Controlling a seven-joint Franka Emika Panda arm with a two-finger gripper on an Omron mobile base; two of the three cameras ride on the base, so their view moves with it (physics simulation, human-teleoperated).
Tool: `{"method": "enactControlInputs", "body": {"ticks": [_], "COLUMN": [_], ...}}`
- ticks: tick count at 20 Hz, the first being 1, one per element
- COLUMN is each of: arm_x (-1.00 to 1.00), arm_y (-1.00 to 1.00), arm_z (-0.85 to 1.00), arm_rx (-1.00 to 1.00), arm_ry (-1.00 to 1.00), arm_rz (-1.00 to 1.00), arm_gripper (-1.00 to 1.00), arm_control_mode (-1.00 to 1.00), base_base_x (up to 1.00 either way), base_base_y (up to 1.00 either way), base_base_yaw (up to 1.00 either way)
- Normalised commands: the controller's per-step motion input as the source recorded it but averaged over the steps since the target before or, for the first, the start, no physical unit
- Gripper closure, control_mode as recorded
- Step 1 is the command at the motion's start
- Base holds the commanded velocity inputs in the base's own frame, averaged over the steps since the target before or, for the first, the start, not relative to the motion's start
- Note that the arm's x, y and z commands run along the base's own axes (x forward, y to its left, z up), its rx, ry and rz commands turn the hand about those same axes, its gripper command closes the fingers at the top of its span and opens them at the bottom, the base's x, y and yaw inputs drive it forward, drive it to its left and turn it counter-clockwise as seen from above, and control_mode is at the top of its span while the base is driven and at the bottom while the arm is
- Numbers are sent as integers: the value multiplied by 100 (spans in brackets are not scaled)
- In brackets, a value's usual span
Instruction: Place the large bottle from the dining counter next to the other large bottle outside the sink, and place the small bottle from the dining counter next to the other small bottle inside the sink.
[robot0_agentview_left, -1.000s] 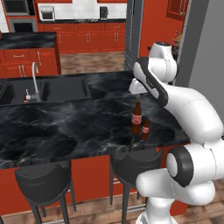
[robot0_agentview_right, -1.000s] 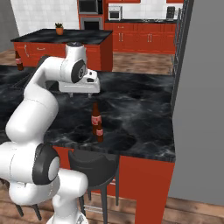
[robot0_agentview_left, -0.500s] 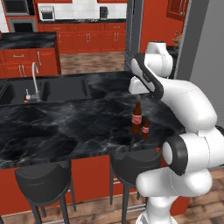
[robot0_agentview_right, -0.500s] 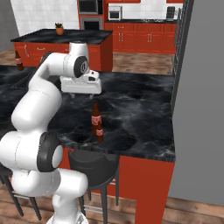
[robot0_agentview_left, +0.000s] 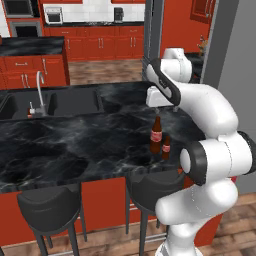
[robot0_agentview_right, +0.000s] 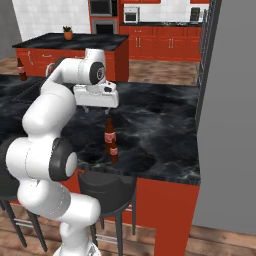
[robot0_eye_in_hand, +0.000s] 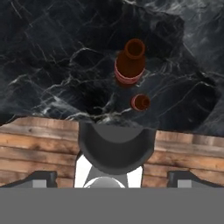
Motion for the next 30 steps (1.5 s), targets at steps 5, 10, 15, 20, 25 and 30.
{"method": "enactControlInputs", "body": {"ticks": [5, 10, 15, 20, 25, 30], "arm_x": [27, 40, 54, 46, 34, 26], "arm_y": [0, 0, 0, -7, -6, -1], "arm_z": [-35, -18, -1, 0, 0, 0], "arm_rx": [0, 0, 0, 0, 0, 0], "arm_ry": [-2, -1, 0, 0, 0, 0], "arm_rz": [-2, 0, 0, 0, 0, 0], "arm_gripper": [-100, -100, -100, -100, -100, -100], "arm_control_mode": [-100, -100, -100, -100, -100, -100], "base_base_x": [0, 0, 0, 0, 0, 0], "base_base_y": [0, 0, 0, 0, 0, 0], "base_base_yaw": [0, 0, 0, 0, 0, 0]}}
